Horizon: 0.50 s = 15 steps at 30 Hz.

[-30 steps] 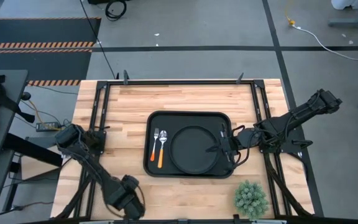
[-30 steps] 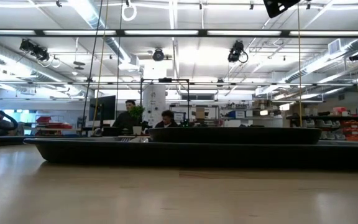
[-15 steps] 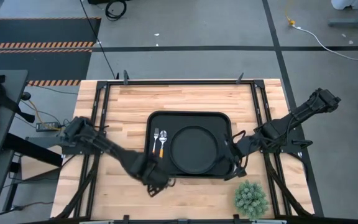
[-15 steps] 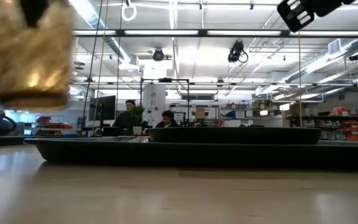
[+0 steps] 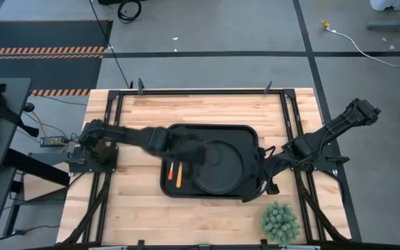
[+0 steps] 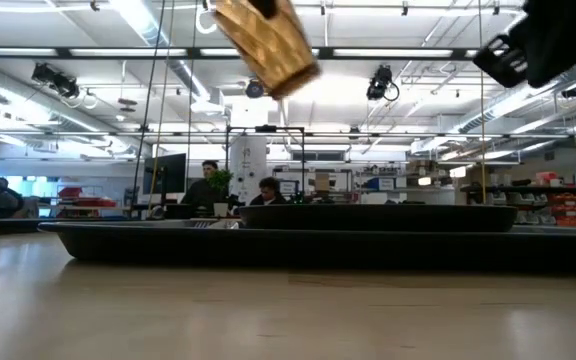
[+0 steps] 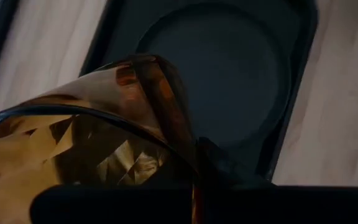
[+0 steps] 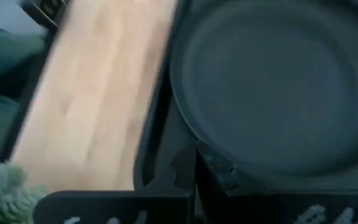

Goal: Pick and place plate/cup/fork/spoon on tray
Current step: Put the brown cup on the black tray to the top right of the black plate

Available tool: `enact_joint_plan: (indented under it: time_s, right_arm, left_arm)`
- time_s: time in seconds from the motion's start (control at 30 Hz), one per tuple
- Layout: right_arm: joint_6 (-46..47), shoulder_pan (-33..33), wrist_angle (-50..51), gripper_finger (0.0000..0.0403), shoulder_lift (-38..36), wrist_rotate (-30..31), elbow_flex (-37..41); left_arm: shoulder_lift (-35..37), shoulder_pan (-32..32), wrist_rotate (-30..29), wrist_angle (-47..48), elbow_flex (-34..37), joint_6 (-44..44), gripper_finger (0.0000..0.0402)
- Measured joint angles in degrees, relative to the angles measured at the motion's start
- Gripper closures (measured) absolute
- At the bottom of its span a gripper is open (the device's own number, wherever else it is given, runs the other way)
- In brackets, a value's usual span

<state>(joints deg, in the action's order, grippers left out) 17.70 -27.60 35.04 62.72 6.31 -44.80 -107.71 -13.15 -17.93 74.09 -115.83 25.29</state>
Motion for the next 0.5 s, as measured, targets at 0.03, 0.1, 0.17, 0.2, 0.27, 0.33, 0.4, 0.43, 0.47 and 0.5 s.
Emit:
enact_joint_plan:
  time_s: [0.03, 0.1, 0.17, 0.2, 0.27, 0.33, 0.4, 0.43, 0.47, 0.5]
  right_arm:
    - [0.6, 0.2, 1.7, 0.0392, -0.1, 0.3, 0.0]
    - [2.5, 0.6, 5.5, 0.0392, -0.6, 1.6, 0.0]
    - [5.2, 1.1, 9.2, 0.0392, -1.7, 3.2, 0.0]
    - [6.8, 1.3, 11.3, 0.0392, -2.5, 4.3, 0.0]
    - [9.6, 1.5, 14.5, 0.0392, -4.3, 6.6, 0.0]
    - [11.9, 1.6, 17.1, 0.0392, -6.3, 8.5, 0.0]
    - [13.5, 1.6, 18.4, 0.0392, -8.4, 9.9, 0.0]
    - [13.9, 1.6, 18.9, 0.0392, -9.4, 10.5, 0.0]
    - [14.0, 1.6, 19.2, 0.0392, -10.4, 10.8, 0.0]
    - [14.0, 1.6, 19.2, 0.0392, -11.4, 11.1, 0.0]
  left_arm:
    - [-0.6, 1.6, 1.9, -2.0, 0.0, -2.7, 0.0388]
    - [-2.4, 4.7, 5.5, -5.2, 0.0, -7.8, 0.0388]
    - [-4.6, 7.9, 7.8, -7.4, 0.0, -12.4, 0.0388]
    - [-5.8, 9.3, 8.7, -8.6, 0.0, -14.8, 0.0388]
    - [-8.3, 11.7, 9.6, -9.5, -0.8, -18.8, 0.0388]
    - [-11.2, 13.5, 10.0, -10.6, -2.8, -22.5, 0.0388]
    - [-13.9, 14.5, 10.1, -11.2, -6.0, -26.2, 0.0388]
    - [-15.2, 14.8, 10.3, -11.3, -7.9, -27.9, 0.0388]
    - [-16.5, 15.0, 10.3, -12.0, -10.0, -29.5, 0.0388]
    - [-17.7, 15.0, 10.3, -12.6, -12.0, -31.0, 0.0388]
